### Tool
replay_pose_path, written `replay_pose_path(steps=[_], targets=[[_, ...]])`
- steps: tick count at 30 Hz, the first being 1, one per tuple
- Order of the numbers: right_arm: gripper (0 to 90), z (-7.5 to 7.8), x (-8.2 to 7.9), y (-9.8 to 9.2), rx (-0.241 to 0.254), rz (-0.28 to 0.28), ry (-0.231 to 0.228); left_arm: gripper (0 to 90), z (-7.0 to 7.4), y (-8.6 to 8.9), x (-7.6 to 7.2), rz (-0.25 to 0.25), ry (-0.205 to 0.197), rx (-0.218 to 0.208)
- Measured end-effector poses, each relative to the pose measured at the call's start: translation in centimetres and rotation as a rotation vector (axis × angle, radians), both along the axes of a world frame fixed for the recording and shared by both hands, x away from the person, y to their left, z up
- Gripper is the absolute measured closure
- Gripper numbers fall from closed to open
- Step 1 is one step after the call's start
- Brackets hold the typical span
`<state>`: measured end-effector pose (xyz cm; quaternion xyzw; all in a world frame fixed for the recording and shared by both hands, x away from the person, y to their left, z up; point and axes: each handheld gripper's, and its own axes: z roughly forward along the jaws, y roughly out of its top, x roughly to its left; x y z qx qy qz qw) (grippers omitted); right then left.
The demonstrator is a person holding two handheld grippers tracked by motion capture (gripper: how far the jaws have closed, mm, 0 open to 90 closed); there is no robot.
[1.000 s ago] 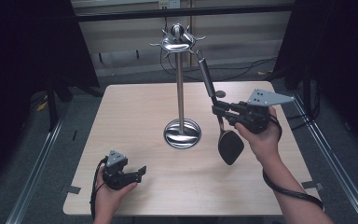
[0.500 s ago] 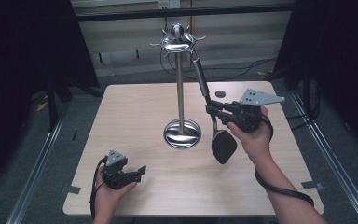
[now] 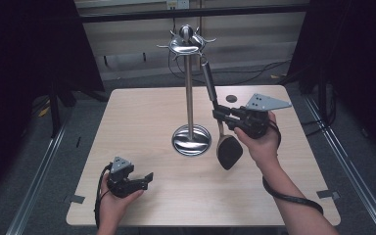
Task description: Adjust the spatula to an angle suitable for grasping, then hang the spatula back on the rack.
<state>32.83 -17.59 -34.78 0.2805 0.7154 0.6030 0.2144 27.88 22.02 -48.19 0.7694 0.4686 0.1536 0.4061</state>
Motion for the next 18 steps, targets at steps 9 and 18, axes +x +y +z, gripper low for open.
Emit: replay_pose_path(steps=[9,18], targets=[[75.9,-0.3,0.4,1.0,0.003,-0.006,0.012,18.0,-0.1,0.0,0.4,-0.01,0.0,-0.014],[75.7,-0.6,0.6,1.6,0.005,-0.029,0.006,18.0,0.1,-0.2,0.4,-0.011,0.0,-0.012]])
